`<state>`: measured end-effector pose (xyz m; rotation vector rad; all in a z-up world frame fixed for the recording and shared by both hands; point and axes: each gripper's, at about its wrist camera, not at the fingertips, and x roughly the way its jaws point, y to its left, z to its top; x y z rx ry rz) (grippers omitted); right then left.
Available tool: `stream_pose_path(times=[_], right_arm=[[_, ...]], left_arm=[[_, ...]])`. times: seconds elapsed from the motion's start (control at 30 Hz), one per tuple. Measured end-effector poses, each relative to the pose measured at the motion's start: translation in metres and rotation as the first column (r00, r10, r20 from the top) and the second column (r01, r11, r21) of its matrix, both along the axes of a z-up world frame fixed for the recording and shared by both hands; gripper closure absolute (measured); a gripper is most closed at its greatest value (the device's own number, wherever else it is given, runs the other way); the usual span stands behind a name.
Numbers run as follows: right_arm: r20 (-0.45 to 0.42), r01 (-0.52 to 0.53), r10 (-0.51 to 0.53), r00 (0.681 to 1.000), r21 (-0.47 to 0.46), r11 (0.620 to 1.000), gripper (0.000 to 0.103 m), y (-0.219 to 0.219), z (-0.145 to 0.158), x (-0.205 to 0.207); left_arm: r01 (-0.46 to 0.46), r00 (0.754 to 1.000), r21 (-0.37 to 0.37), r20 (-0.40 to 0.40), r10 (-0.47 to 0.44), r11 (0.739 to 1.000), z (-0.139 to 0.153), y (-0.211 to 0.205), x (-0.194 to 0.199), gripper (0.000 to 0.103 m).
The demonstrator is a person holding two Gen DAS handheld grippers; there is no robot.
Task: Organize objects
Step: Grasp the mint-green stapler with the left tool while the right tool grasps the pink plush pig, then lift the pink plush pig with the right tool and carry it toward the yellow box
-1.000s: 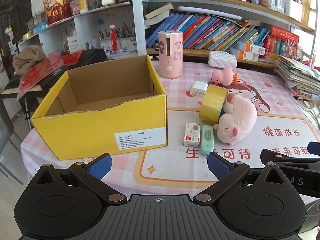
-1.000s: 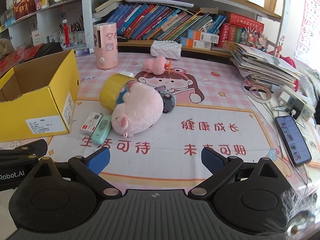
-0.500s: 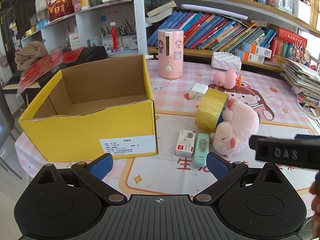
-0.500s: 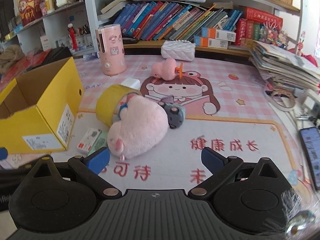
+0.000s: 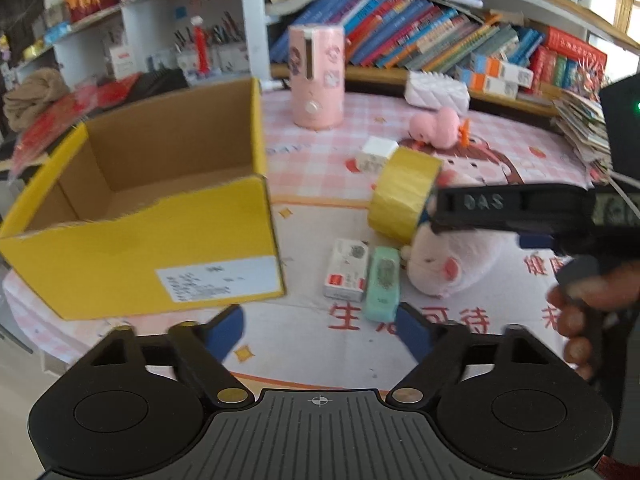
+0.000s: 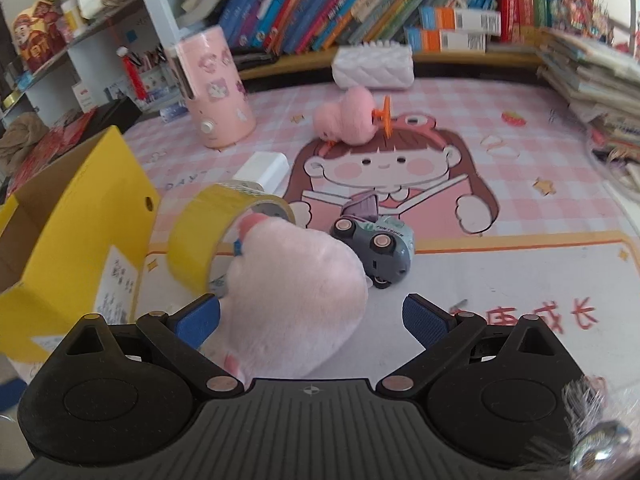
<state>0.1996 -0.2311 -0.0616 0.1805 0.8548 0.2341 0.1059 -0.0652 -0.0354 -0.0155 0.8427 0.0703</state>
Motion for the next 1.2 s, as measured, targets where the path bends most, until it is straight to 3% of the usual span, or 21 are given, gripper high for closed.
stream_pose_path(times=[0.07,0.1,0.13,0.23,0.37,0.7,0.83,1.03,1.2], right_arm=[[-0.016,-0.025,0.025,1.000,0.040,0.999,0.014,-0.002,-0.003,0.006],[-0.020,-0.047,0.048,0.999,0.071,0.996,0.028,-0.003,-0.003,0.007],[-0.024,-0.060,0.062,0.998,0.083,0.995,0.033,-0.004,-0.001,0.007],[-0.018,-0.082,0.083,0.996,0.057,0.995,0.041,-0.011,0.010,0.003],[0.049,-0.085,0.084,0.995,0.019,0.996,0.041,-0.030,0.028,-0.013],[0.115,-0.122,0.127,0.985,-0.048,0.991,0.040,-0.049,0.038,-0.022],[0.104,-0.127,0.132,0.986,-0.057,0.990,0.040,-0.053,0.037,-0.023],[0.101,-0.100,0.107,0.989,-0.078,0.992,0.040,-0.062,0.035,-0.025],[0.073,-0.054,0.061,0.995,-0.096,0.994,0.040,-0.070,0.031,-0.026]], left_arm=[[0.019,1.000,-0.010,-0.025,-0.019,1.000,-0.005,-0.004,0.006,0.044],[0.030,0.999,-0.011,-0.032,-0.030,0.999,-0.007,-0.008,0.009,0.047],[0.040,0.999,-0.015,-0.035,-0.041,0.999,-0.008,-0.010,0.013,0.052],[0.067,0.997,-0.017,-0.039,-0.068,0.998,-0.013,-0.020,0.025,0.060],[0.101,0.993,-0.013,-0.056,-0.102,0.995,-0.022,-0.033,0.045,0.075],[0.099,0.993,0.054,-0.074,-0.095,0.994,-0.034,-0.051,0.072,0.079],[0.137,0.983,0.013,-0.125,-0.135,0.990,-0.043,-0.061,0.075,0.079],[0.124,0.986,0.011,-0.113,-0.122,0.992,-0.044,-0.064,0.078,0.080],[0.099,0.991,-0.051,-0.087,-0.104,0.994,-0.029,-0.059,0.071,0.080]])
